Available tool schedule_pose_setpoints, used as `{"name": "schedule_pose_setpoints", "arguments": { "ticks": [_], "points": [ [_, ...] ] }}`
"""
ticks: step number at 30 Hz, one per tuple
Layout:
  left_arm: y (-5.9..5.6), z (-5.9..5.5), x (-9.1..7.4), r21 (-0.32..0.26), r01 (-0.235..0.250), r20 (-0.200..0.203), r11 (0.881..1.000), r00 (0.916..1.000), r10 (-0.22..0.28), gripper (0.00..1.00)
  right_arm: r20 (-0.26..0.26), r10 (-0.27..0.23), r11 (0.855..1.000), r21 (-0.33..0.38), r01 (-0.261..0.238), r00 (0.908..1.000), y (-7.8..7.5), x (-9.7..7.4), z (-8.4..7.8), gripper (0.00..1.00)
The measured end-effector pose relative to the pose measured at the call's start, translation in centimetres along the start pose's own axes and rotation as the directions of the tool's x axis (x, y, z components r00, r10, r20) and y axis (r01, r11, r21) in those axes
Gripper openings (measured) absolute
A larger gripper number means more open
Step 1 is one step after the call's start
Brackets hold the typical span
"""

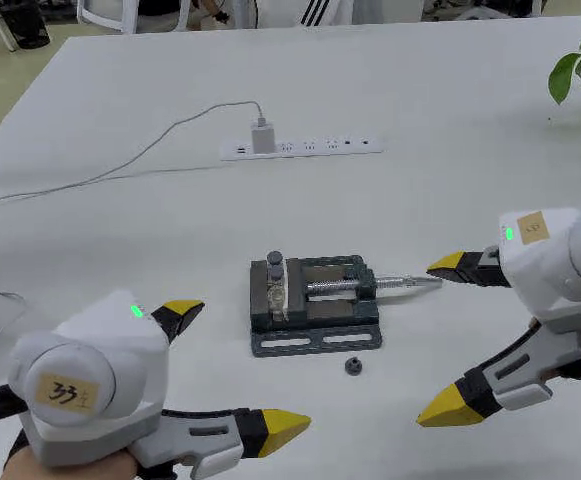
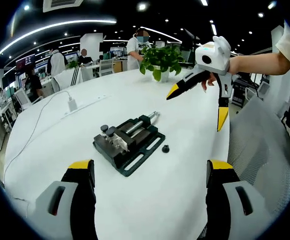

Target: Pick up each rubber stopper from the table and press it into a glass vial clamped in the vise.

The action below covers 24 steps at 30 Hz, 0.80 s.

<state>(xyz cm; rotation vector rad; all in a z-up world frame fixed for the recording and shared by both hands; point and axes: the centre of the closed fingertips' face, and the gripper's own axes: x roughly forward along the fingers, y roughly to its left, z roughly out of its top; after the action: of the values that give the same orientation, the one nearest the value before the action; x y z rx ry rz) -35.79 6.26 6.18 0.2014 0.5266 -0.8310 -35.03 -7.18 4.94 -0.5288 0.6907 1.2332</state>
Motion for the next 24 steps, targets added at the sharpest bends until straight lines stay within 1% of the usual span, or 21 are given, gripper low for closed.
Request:
{"name": "schedule_pose_setpoints", "arguments": {
  "ticks": [2, 4, 5, 6, 7, 8, 9, 10, 11, 12, 14, 15, 17, 18, 19, 20, 21, 22, 24],
  "points": [
    [-0.2, 0.1, 0.5, 0.032, 0.026, -0.019, 0.999, 0.9995, -0.026, 0.91, 0.011, 0.000, 1.000, 0.009, 0.000, 0.9999, 0.2, -0.1, -0.2, 0.99],
    [-0.4, 0.0, 0.9, 0.059, 0.054, -0.048, 0.997, 0.9976, -0.051, 0.89, 0.013, -0.005, 1.000, 0.011, 0.005, 0.9999, 0.4, -0.2, -0.4, 0.99],
    [-0.5, 0.2, 1.2, 0.072, 0.072, -0.058, 0.995, 0.9961, -0.068, 0.88, 0.020, -0.008, 1.000, 0.013, 0.007, 0.9998, 0.2, -0.3, -0.6, 0.99],
    [-0.6, 0.3, 1.5, 0.076, 0.087, -0.065, 0.993, 0.9945, -0.082, 0.86, 0.025, -0.008, 1.000, 0.019, 0.008, 0.9997, 0.2, -0.4, -0.6, 0.99],
    [-0.7, 0.4, 1.8, 0.066, 0.100, -0.071, 0.993, 0.9929, -0.095, 0.83, 0.028, -0.010, 1.000, 0.025, 0.009, 0.9996, 0.2, -0.5, -0.8, 0.99],
    [-0.6, 0.4, 2.3, 0.057, 0.114, -0.087, 0.992, 0.9903, -0.109, 0.82, 0.030, -0.016, 0.999, 0.030, 0.015, 0.9994, 0.1, -0.6, -1.0, 0.99],
    [-0.6, 0.5, 2.6, 0.073, 0.121, -0.095, 0.990, 0.9889, -0.114, 0.80, 0.030, -0.018, 0.999, 0.033, 0.017, 0.9994, 0.1, -0.7, -1.2, 0.99],
    [-0.7, 0.7, 3.0, 0.112, 0.145, -0.112, 0.983, 0.9848, -0.133, 0.77, 0.031, -0.023, 0.999, 0.038, 0.022, 0.9993, 0.1, -0.9, -1.4, 0.99],
    [-0.9, 0.8, 3.2, 0.127, 0.165, -0.125, 0.978, 0.9808, -0.150, 0.74, 0.029, -0.027, 0.999, 0.043, 0.026, 0.9992, 0.0, -1.0, -1.6, 0.99],
    [-1.3, 0.8, 3.6, 0.142, 0.193, -0.150, 0.971, 0.9737, -0.172, 0.71, 0.022, -0.029, 0.998, 0.049, 0.028, 0.9993, 0.1, -1.2, -1.9, 0.98],
    [-1.6, 1.0, 4.2, 0.164, 0.226, -0.176, 0.960, 0.9645, -0.197, 0.63, 0.025, -0.039, 0.998, 0.053, 0.038, 0.9989, 0.1, -1.5, -2.2, 0.98],
    [-2.0, 1.3, 4.6, 0.196, 0.254, -0.190, 0.947, 0.9573, -0.218, 0.60, 0.028, -0.044, 0.997, 0.057, 0.042, 0.9987, 0.1, -1.7, -2.4, 0.98],
    [-2.3, 1.4, 5.1, 0.227, 0.285, -0.222, 0.931, 0.9463, -0.235, 0.54, 0.031, -0.049, 0.996, 0.070, 0.047, 0.9983, 0.2, -1.9, -2.6, 0.97],
    [-2.7, 1.5, 5.6, 0.235, 0.311, -0.244, 0.921, 0.9358, -0.254, 0.53, 0.036, -0.057, 0.996, 0.077, 0.054, 0.9977, 0.2, -2.1, -2.8, 0.97],
    [-2.9, 1.5, 5.8, 0.235, 0.326, -0.264, 0.916, 0.9279, -0.263, 0.52, 0.037, -0.059, 0.995, 0.082, 0.056, 0.9976, 0.3, -2.1, -2.9, 0.97],
    [-3.1, 1.5, 6.2, 0.248, 0.349, -0.288, 0.904, 0.9175, -0.275, 0.50, 0.038, -0.063, 0.994, 0.092, 0.059, 0.9973, 0.4, -2.2, -3.1, 0.97],
    [-3.3, 1.5, 6.5, 0.256, 0.364, -0.306, 0.895, 0.9092, -0.282, 0.48, 0.040, -0.064, 0.994, 0.095, 0.060, 0.9971, 0.5, -2.2, -3.2, 0.96],
    [-3.4, 1.3, 6.8, 0.273, 0.390, -0.339, 0.879, 0.8946, -0.291, 0.46, 0.041, -0.063, 0.993, 0.099, 0.059, 0.9971, 0.6, -2.3, -3.4, 0.96],
    [-3.6, 1.1, 7.3, 0.290, 0.416, -0.376, 0.862, 0.8776, -0.297, 0.44, 0.049, -0.068, 0.992, 0.111, 0.062, 0.9965, 0.9, -2.4, -3.6, 0.96]
  ]
}}
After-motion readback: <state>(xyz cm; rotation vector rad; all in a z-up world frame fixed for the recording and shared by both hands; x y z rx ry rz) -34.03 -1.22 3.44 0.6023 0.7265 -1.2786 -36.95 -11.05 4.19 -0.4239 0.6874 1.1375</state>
